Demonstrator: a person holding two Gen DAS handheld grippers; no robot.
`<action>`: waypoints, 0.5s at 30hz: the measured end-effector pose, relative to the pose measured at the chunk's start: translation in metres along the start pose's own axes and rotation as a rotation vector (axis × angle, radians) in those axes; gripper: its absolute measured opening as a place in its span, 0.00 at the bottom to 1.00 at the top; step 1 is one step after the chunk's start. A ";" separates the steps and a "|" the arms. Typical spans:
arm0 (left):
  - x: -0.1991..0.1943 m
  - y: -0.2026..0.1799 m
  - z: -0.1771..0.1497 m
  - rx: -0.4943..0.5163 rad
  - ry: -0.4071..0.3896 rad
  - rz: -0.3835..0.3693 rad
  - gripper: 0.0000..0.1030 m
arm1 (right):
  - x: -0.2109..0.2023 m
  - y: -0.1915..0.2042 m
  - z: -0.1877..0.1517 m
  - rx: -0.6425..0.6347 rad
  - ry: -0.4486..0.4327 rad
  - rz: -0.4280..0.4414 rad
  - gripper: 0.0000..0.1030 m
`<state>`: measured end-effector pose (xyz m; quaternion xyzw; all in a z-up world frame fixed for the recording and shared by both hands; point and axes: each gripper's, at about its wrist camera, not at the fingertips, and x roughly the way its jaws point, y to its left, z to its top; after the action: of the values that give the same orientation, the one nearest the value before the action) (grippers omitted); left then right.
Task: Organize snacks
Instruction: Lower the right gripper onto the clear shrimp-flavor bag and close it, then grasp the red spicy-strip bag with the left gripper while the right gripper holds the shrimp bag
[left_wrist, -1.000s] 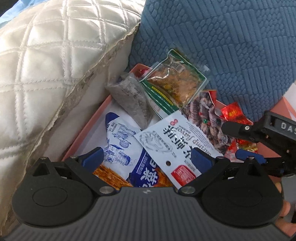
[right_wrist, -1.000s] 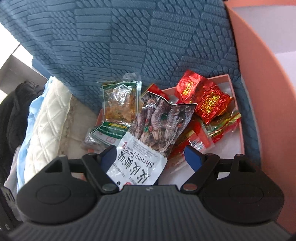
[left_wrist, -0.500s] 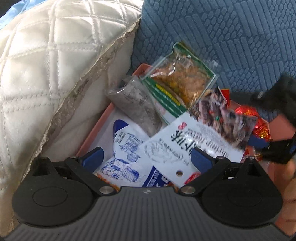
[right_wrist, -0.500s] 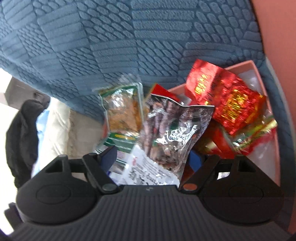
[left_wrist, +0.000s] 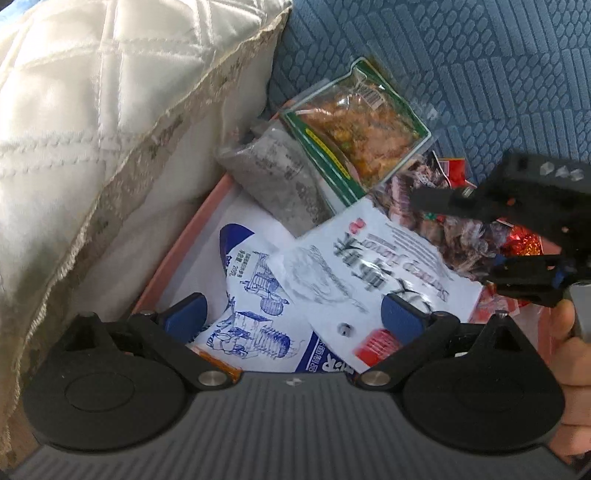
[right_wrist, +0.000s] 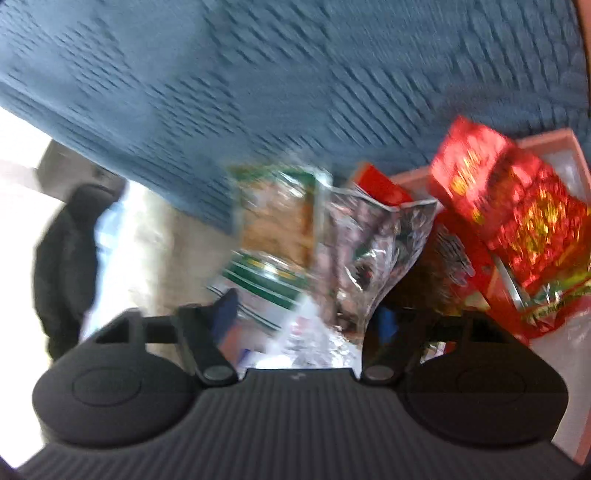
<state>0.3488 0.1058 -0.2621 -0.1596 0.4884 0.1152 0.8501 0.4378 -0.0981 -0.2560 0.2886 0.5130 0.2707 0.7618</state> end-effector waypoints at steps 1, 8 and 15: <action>0.000 -0.001 -0.001 0.002 0.000 -0.002 0.99 | 0.003 -0.001 -0.002 0.007 0.003 -0.007 0.50; 0.005 -0.005 -0.004 0.016 0.016 -0.003 0.99 | -0.006 0.011 -0.010 -0.066 -0.047 -0.122 0.18; 0.005 -0.009 -0.006 0.057 -0.010 0.016 0.98 | -0.052 0.024 -0.011 -0.216 -0.138 -0.206 0.15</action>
<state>0.3497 0.0954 -0.2681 -0.1308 0.4884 0.1089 0.8559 0.4075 -0.1169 -0.2101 0.1686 0.4542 0.2245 0.8455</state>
